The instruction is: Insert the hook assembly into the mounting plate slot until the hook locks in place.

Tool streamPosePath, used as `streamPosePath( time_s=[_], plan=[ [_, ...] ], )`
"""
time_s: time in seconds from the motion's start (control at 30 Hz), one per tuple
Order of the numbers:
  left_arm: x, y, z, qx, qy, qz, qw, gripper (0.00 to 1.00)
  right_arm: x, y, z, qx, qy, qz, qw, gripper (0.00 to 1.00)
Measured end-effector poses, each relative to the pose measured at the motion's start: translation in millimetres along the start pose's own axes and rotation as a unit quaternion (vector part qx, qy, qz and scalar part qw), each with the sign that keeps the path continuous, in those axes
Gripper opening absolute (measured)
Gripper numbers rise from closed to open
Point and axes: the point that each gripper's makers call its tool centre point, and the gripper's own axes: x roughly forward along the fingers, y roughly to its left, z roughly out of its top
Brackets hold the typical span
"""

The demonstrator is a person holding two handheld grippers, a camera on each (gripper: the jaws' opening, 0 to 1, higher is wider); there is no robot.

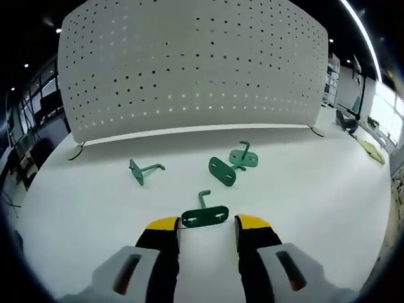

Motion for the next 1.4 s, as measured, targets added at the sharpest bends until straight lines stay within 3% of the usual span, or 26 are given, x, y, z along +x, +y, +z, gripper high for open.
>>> streamPosePath(
  time_s=[0.27,0.7,1.1,1.4],
  plan=[
    [0,12.2,4.6,-0.006,0.0,0.008,1.0,0.34,1,0,-1.0,0.001,0.002,0.0,1.0,0.79],
    [-2,14.8,6.7,0.01,-0.005,0.005,0.9999,0.31,2,3,-1.3,-0.002,0.003,0.005,1.0,0.79],
    [-16,11.3,21.8,-0.041,-0.016,-0.049,0.9978,0.3,5,4,4.3,-0.009,-0.003,0.01,0.9999,0.79],
    [-33,11.9,38.4,-0.104,-0.027,-0.094,0.9898,0.29,7,7,6.8,-0.022,-0.003,0.02,0.9995,0.79]
  ],
)
